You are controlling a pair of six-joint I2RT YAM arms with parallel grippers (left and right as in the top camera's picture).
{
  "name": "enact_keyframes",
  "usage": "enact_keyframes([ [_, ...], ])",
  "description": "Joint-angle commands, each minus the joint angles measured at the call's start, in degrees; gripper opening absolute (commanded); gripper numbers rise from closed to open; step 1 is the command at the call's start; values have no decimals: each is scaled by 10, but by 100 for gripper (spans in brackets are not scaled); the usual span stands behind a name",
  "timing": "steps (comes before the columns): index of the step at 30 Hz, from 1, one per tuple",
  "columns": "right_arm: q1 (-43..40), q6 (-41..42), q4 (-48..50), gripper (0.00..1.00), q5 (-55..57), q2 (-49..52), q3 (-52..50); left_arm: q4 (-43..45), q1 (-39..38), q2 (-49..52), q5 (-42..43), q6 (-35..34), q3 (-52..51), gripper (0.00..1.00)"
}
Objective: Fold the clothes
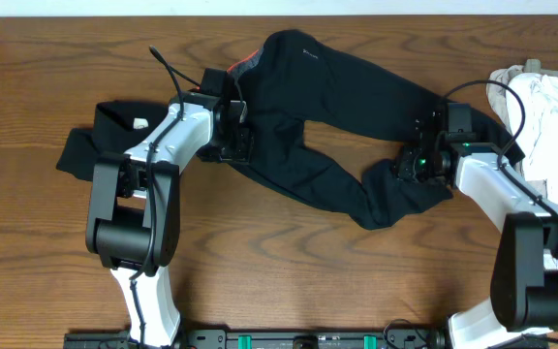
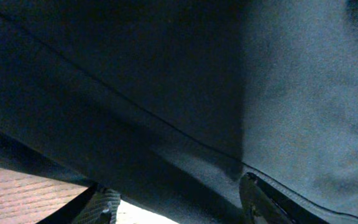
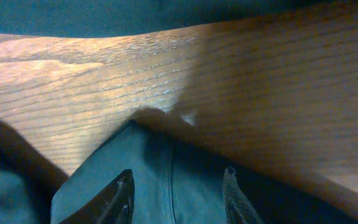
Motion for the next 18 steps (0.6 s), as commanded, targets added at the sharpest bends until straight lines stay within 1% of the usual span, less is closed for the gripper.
enact_keyframes([
  [1, 10, 16, 9, 41, -5, 20, 0, -3, 1, 19, 5, 6, 1, 64],
  [3, 16, 16, 12, 38, -5, 28, 0, -3, 1, 19, 5, 6, 1, 64],
  [7, 27, 16, 10, 30, 12, 37, 0, -4, 1, 19, 5, 6, 1, 64],
  [9, 27, 16, 10, 20, 22, 37, 0, -4, 1, 19, 5, 6, 1, 64],
  [11, 26, 16, 8, 14, 32, 37, 0, -4, 1, 19, 5, 6, 1, 64],
  [13, 24, 16, 3, 2, 42, 37, 0, -5, 1, 19, 5, 6, 1, 64],
  [18, 12, 14, -20, 1, 44, 18, 3, -6, 1, 19, 5, 6, 1, 64],
])
